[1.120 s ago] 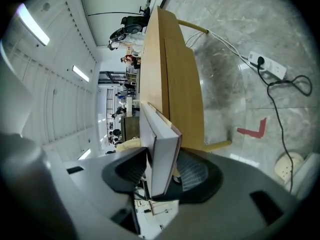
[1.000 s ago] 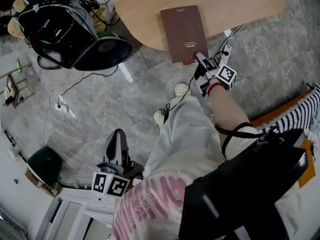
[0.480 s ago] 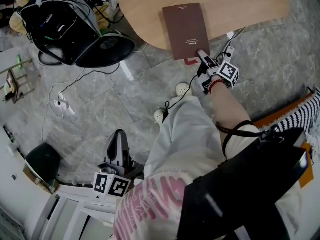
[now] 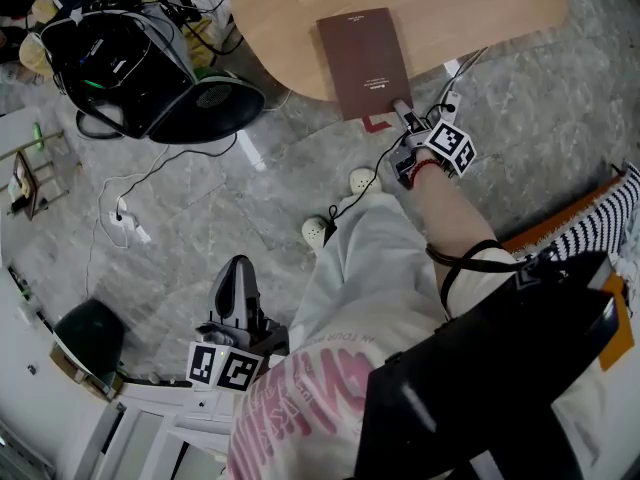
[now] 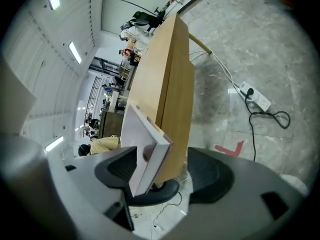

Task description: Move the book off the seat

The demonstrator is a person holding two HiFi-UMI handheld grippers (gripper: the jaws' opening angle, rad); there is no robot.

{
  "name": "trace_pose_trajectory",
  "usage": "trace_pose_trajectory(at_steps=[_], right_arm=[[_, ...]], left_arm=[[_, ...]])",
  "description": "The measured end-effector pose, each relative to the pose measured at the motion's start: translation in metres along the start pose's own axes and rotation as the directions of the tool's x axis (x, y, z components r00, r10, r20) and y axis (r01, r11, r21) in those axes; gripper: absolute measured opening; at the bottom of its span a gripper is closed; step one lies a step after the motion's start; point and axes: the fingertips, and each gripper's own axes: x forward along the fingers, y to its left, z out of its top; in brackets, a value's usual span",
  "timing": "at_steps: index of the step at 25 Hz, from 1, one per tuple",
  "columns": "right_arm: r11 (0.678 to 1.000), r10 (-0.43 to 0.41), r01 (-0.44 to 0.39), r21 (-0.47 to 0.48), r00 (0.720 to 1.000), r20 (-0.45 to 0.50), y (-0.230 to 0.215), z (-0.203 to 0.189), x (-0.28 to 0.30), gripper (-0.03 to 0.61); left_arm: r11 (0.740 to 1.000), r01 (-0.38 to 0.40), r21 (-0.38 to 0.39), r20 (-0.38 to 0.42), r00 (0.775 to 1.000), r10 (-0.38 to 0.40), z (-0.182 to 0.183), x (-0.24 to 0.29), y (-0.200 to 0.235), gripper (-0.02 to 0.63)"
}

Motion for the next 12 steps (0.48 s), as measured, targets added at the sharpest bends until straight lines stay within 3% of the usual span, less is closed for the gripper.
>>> trace_pose_trajectory(at_steps=[7, 10, 12], right_arm=[[0.997, 0.032, -0.041, 0.059, 0.988, 0.152, 0.009, 0.012, -0.039, 0.31], [0.972, 0.201, -0.219, 0.089, 0.963, 0.177, 0.05, 0.016, -0.052, 0.31], [0.907, 0.39, -0.411, 0.088, 0.901, 0.188, 0.093, 0.023, -0.062, 0.31]], left_arm=[[0.994, 0.105, 0.028, 0.038, 0.994, -0.106, 0.008, -0.007, 0.008, 0.008], [0.983, 0.167, 0.07, 0.045, 0.984, -0.17, 0.016, -0.008, 0.006, 0.008], [0.97, 0.216, 0.113, 0.042, 0.974, -0.222, 0.023, -0.005, -0.001, 0.008]])
